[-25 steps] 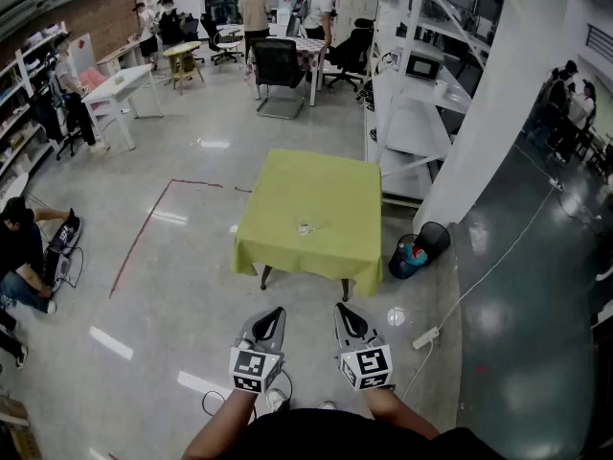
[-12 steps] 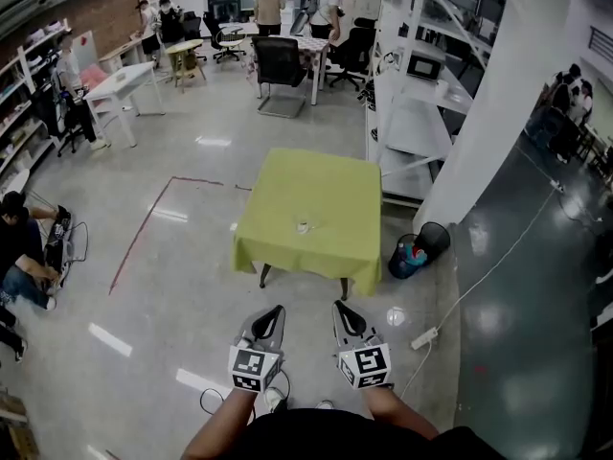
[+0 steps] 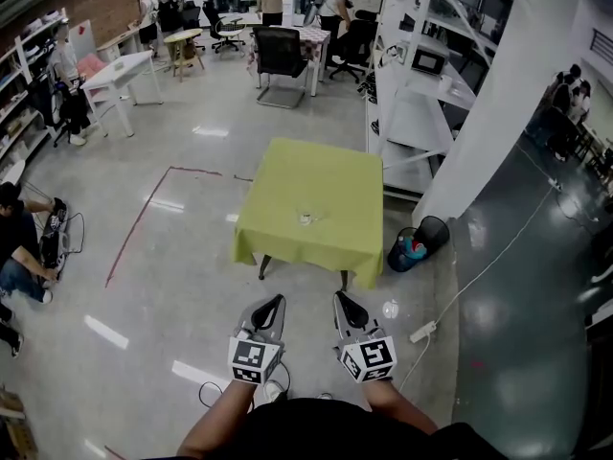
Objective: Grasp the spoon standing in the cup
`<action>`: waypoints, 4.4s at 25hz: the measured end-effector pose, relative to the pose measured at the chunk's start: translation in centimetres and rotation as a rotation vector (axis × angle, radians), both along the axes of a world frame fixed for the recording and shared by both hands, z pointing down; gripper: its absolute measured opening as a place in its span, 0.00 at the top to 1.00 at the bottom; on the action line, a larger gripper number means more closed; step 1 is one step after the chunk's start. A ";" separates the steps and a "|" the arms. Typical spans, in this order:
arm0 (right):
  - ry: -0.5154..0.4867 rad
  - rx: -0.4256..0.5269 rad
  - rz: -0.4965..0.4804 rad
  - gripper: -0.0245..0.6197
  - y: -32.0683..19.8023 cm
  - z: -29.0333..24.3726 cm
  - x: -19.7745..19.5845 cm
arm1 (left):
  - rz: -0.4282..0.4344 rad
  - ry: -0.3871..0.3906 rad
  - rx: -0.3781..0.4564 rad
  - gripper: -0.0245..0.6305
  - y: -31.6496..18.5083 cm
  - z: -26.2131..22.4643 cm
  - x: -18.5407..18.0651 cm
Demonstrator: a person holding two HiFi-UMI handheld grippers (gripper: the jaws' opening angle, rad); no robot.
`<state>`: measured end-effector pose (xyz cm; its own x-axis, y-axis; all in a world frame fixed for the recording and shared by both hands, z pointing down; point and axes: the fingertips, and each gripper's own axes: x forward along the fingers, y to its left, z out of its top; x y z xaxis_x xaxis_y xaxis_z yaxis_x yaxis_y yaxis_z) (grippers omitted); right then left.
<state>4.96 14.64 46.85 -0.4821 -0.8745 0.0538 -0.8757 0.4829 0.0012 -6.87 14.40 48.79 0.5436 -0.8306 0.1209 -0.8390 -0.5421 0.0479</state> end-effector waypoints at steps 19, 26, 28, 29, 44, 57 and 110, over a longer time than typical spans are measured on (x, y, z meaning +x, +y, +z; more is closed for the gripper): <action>0.024 -0.015 -0.011 0.95 -4.1 0.5 0.0 | 0.032 -0.008 -0.019 0.95 -4.6 0.6 1.1; 0.011 -0.001 -0.074 0.95 -9.8 0.3 3.5 | -0.002 -0.036 -0.019 0.95 -9.7 0.6 4.4; 0.013 0.000 -0.089 0.95 -11.5 0.5 4.8 | -0.020 -0.036 -0.019 0.95 -11.1 0.6 5.3; 0.012 0.000 -0.094 0.95 -12.3 0.6 5.3 | -0.029 -0.038 -0.019 0.95 -11.8 0.6 5.7; -0.025 -0.050 -0.155 0.95 -18.3 2.8 6.6 | -0.120 -0.063 -0.040 0.95 -17.5 1.2 6.0; 0.019 -0.066 -0.112 0.95 -27.5 3.2 3.5 | -0.063 -0.025 -0.072 0.95 -27.6 3.1 4.0; 0.029 -0.335 -0.084 0.95 -42.6 17.1 2.6 | -0.071 -0.021 -0.505 0.81 -42.9 23.4 4.4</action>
